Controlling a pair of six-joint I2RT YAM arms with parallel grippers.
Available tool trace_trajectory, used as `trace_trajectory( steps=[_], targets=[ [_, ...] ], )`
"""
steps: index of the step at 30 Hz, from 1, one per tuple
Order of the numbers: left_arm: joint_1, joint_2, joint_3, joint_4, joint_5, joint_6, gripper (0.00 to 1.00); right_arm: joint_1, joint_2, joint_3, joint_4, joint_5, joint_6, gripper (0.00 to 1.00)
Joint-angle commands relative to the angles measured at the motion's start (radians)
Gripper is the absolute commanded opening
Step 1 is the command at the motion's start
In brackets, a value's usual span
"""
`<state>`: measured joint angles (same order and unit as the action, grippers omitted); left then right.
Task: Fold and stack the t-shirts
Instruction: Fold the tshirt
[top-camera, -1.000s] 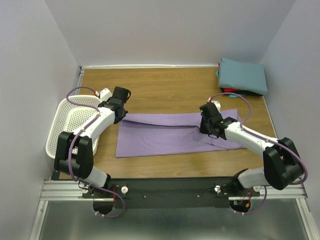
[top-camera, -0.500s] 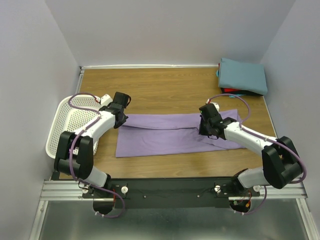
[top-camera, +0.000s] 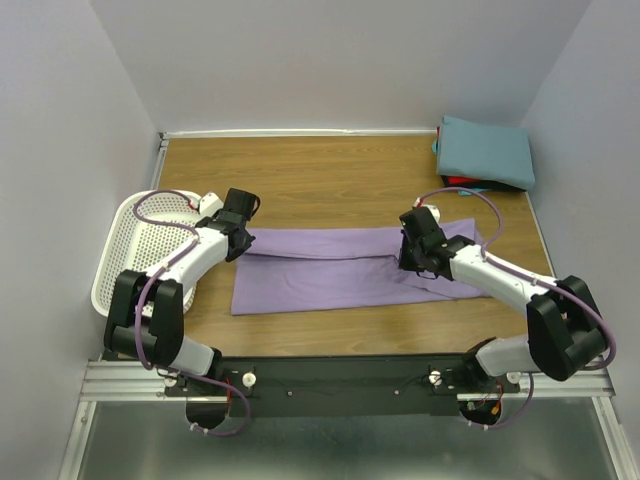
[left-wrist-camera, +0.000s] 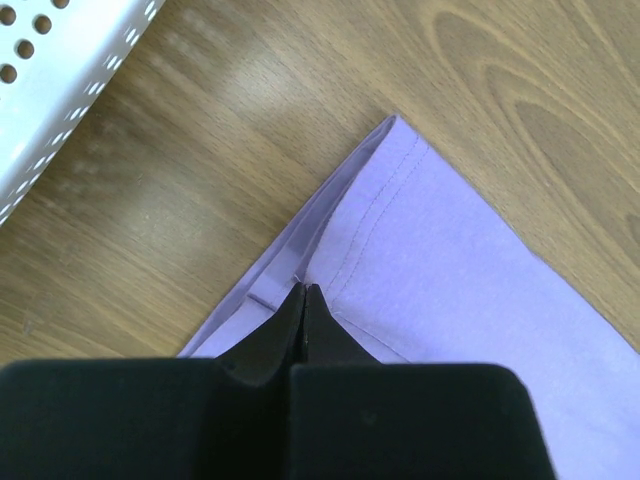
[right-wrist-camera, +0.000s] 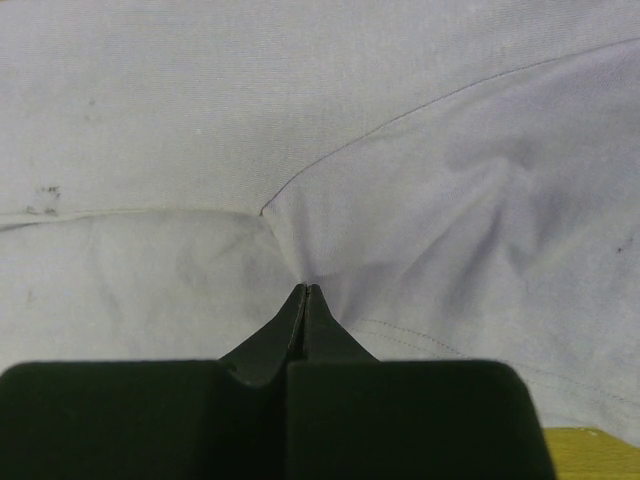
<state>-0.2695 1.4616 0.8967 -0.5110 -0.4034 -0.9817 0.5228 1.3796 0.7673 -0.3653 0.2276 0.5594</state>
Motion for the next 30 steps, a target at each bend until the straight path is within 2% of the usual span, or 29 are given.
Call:
trace_trajectory(
  steps=[1, 11, 24, 26, 27, 30],
  targets=[
    [0.006, -0.03, -0.03, 0.011, 0.003, -0.018, 0.0, 0.008, -0.017, -0.016, -0.04, 0.026, 0.005, 0.0],
    [0.006, -0.04, -0.068, 0.026, 0.006, -0.035, 0.0, 0.008, -0.051, -0.026, -0.057, -0.026, -0.003, 0.01],
    [0.006, -0.035, -0.093, 0.058, 0.032, -0.028, 0.0, 0.019, 0.012, -0.028, -0.049, -0.05, -0.01, 0.01],
    [0.006, -0.04, -0.093, 0.06, 0.034, -0.026, 0.0, 0.019, 0.029, -0.017, -0.041, -0.047, -0.013, 0.09],
    [0.007, -0.044, -0.093, 0.058, 0.037, -0.026, 0.0, 0.017, 0.042, -0.011, -0.035, -0.048, -0.012, 0.19],
    [0.01, -0.059, -0.084, 0.06, 0.032, -0.015, 0.1, 0.019, 0.047, 0.02, -0.035, -0.042, -0.021, 0.4]
  ],
)
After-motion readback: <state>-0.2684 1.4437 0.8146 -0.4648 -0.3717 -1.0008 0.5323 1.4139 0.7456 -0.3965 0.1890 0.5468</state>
